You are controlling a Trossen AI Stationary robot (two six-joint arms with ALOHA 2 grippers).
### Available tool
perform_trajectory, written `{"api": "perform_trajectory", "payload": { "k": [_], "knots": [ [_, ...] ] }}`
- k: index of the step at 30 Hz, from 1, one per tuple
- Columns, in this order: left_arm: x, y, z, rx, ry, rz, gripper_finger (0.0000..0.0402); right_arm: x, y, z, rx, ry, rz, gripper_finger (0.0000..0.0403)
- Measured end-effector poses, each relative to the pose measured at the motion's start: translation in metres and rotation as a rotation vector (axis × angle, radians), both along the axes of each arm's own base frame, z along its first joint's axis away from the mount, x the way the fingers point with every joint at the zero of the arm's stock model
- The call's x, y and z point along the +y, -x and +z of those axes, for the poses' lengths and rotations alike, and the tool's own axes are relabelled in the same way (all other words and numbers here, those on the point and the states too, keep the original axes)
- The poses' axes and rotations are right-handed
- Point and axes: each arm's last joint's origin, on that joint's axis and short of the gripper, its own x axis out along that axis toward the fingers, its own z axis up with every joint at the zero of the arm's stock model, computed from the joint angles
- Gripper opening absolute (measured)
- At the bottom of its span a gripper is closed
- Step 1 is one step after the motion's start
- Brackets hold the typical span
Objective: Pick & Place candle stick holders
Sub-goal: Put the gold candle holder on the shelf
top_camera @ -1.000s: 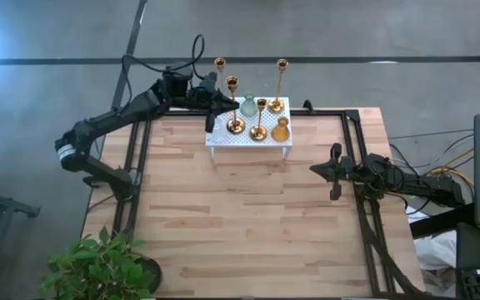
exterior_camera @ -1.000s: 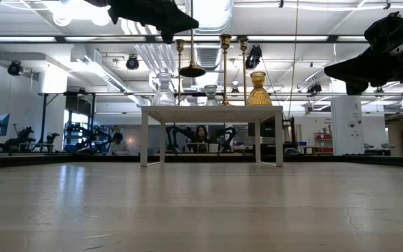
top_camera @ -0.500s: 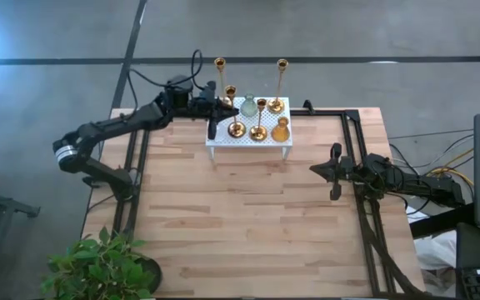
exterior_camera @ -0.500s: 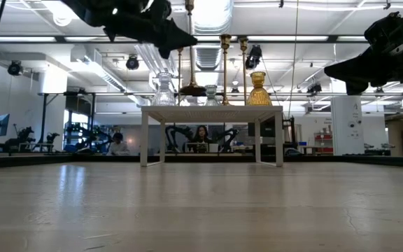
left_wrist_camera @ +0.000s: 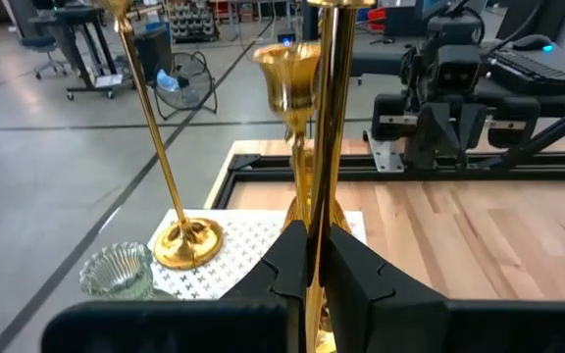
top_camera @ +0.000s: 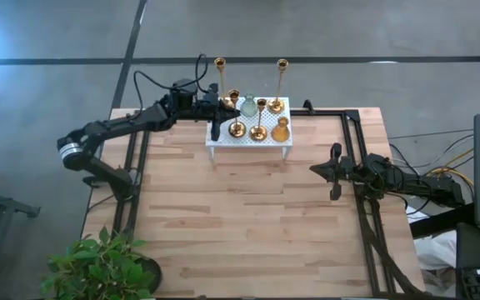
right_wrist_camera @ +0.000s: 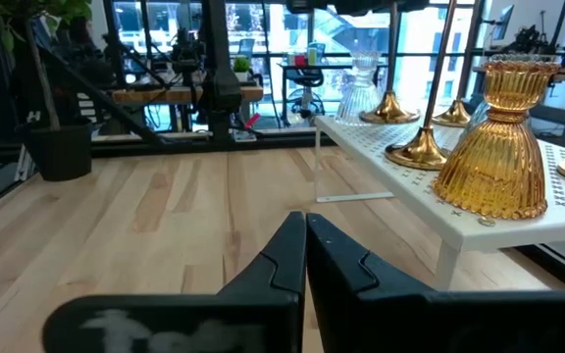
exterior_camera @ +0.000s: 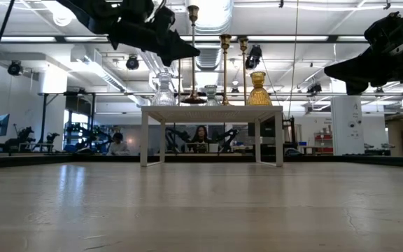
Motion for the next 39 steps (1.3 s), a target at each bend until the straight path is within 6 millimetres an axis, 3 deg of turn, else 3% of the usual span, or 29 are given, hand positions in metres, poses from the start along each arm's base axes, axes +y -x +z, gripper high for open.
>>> {"api": "perform_trajectory", "payload": {
  "k": [31, 39],
  "knots": [
    [0.008, -0.002, -0.009, 0.003, 0.048, 0.014, 0.0021, 0.000, 0.000, 0.000, 0.001, 0.000, 0.000, 0.0009],
    [0.007, 0.000, -0.022, -0.020, 0.091, 0.010, 0.0021, 0.000, 0.000, 0.000, 0.001, 0.000, 0.000, 0.0009]
  ]
}}
